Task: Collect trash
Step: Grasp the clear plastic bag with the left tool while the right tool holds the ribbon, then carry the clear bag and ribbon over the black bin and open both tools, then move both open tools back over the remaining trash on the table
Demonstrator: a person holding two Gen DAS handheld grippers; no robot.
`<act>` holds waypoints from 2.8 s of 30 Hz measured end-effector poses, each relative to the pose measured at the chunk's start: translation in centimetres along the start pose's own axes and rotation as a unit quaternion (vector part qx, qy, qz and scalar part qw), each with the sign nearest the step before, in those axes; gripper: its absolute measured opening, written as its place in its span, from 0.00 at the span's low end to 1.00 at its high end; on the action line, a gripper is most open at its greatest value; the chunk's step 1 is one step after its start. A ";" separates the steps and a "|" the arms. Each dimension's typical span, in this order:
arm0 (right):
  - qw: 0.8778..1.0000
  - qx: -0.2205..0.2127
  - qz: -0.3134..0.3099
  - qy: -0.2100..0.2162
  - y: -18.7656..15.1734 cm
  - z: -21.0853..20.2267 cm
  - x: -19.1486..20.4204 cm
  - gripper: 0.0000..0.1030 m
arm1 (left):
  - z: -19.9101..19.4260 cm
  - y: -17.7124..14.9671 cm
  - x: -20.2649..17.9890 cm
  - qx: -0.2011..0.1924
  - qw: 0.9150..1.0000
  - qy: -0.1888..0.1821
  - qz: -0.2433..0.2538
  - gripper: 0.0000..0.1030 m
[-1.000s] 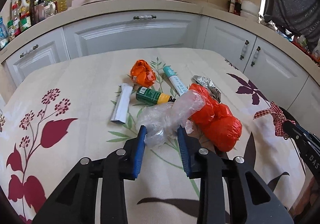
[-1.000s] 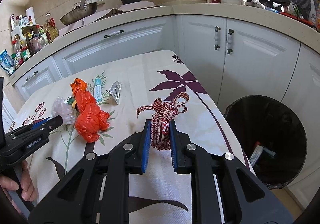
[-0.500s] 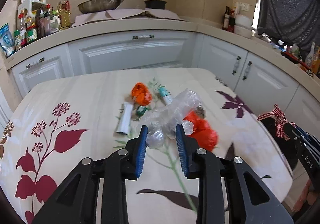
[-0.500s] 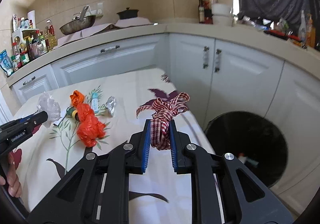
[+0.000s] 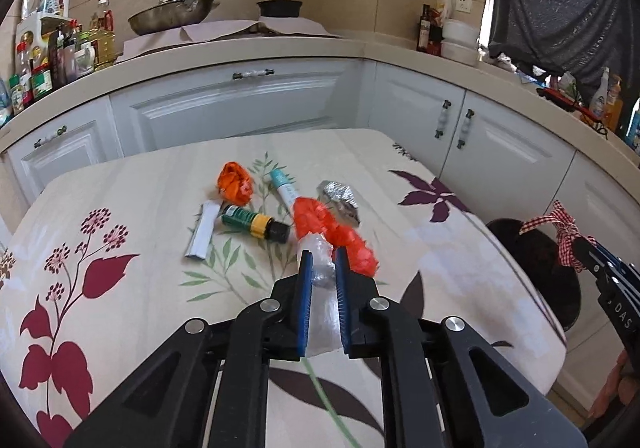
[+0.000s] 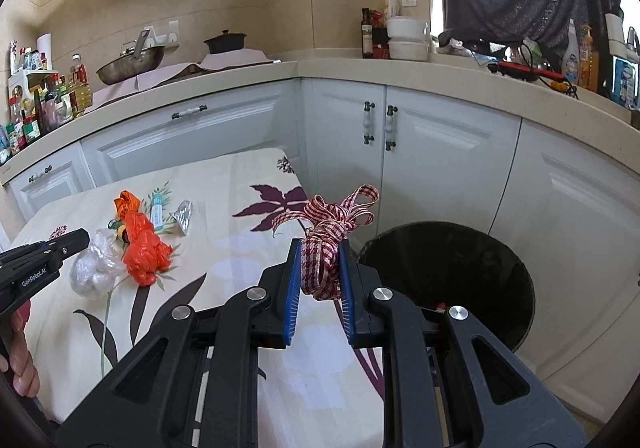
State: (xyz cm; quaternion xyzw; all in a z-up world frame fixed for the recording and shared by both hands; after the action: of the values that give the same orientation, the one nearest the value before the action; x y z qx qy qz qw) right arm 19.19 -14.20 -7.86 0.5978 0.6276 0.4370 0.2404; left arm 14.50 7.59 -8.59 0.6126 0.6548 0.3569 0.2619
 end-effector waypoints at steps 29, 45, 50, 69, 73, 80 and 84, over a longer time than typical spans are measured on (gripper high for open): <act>0.995 -0.044 0.035 -0.078 3.5 -1.2 -9.2 0.17 | -1.5 8.1 -12.2 -0.090 0.989 -0.088 0.072 0.10; 0.990 -0.040 0.062 -0.120 3.6 0.7 -15.8 0.17 | 2.1 10.1 -25.2 -0.103 0.973 -0.150 0.142 0.10; 0.990 -0.033 0.076 -0.115 3.3 2.1 -17.0 0.28 | 4.1 10.0 -27.0 -0.090 0.971 -0.162 0.151 0.15; 0.991 -0.050 0.079 -0.095 3.5 -0.1 -13.2 0.39 | 1.7 9.1 -18.9 -0.084 0.986 -0.102 0.104 0.58; 0.994 -0.050 0.067 -0.075 3.3 -0.3 -10.4 0.39 | 0.8 8.3 -15.4 -0.080 0.990 -0.078 0.089 0.59; 0.998 -0.034 0.043 -0.028 2.4 0.5 -4.5 0.39 | 0.1 6.1 -7.9 -0.062 0.997 -0.028 0.048 0.62; 0.999 -0.025 0.025 -0.001 1.8 0.9 -0.8 0.39 | -0.5 4.5 -3.6 -0.054 0.998 0.010 0.033 0.62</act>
State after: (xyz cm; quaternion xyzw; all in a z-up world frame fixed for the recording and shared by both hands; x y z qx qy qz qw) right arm 21.07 -14.94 -6.99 0.6077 0.6008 0.4579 0.2452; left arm 17.31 3.96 -5.09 0.6152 0.6167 0.4060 0.2762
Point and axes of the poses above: each gripper's, at about its wrist camera, not at the fingertips, and z roughly the way its jaws point, x to its left, y to its top, the point moved 10 cm from there along z, roughly the way its jaws point, and after that the axes turned 11 degrees about z, right-handed, at the moved point
